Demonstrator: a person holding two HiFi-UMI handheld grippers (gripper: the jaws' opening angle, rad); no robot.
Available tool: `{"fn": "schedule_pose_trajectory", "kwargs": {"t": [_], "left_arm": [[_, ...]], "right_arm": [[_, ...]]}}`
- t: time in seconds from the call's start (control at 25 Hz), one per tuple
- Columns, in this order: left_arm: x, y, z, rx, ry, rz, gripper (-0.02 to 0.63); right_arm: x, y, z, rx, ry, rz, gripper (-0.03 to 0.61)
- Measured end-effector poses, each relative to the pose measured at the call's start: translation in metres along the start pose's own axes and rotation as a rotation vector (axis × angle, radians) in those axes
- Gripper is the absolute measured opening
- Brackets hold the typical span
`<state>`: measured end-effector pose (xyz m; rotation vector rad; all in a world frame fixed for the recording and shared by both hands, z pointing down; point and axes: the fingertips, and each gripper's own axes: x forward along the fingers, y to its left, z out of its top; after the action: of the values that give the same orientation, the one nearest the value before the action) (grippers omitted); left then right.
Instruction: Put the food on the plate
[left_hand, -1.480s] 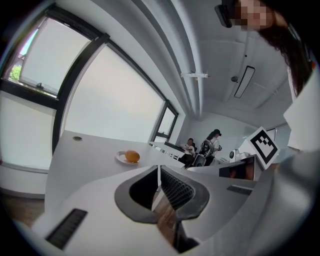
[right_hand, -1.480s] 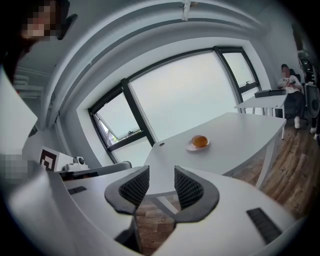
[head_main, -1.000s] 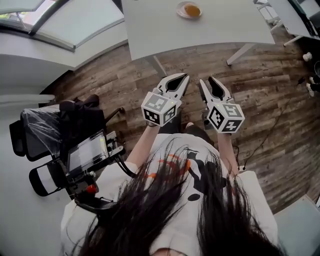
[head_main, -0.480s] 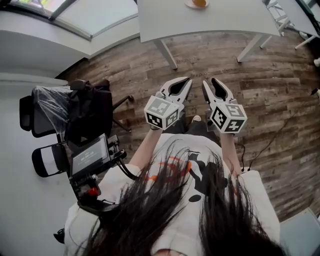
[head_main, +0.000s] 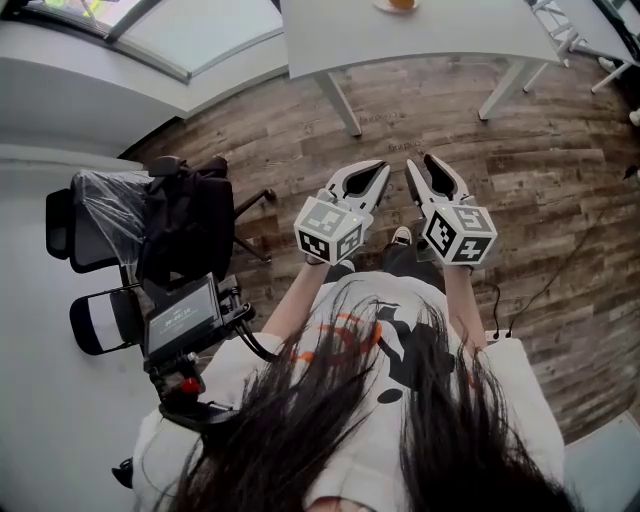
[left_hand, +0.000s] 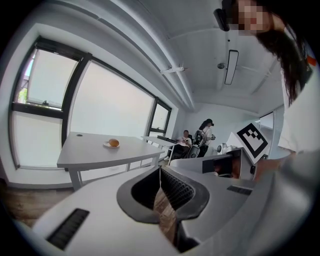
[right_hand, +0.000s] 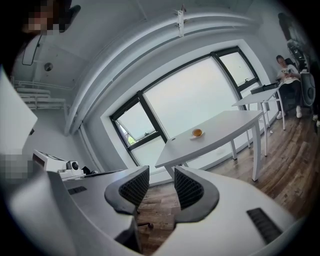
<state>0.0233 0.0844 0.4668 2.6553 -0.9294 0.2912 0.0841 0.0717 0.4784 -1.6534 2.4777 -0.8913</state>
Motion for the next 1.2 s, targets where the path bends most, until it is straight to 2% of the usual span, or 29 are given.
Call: {"fn": "schedule_pose_trajectory", "kwargs": {"t": [0.44, 0.72, 1.2], "left_arm": [[-0.089, 0.014, -0.026, -0.015, -0.015, -0.028, 0.006], [-0.211, 0.011, -0.063, -0.008, -0.056, -0.101, 0.006], [-0.213, 0.008, -0.07, -0.018, -0.036, -0.118, 0.006]], "right_arm": [[-0.016, 0.071, -0.043, 0.0, -0.014, -0.066, 0.164], [-0.053, 0.184, -0.112, -0.035, -0.044, -0.118, 0.164], [-0.067, 0.186, -0.132, -0.04, 0.001, -0.139, 0.164]]}}
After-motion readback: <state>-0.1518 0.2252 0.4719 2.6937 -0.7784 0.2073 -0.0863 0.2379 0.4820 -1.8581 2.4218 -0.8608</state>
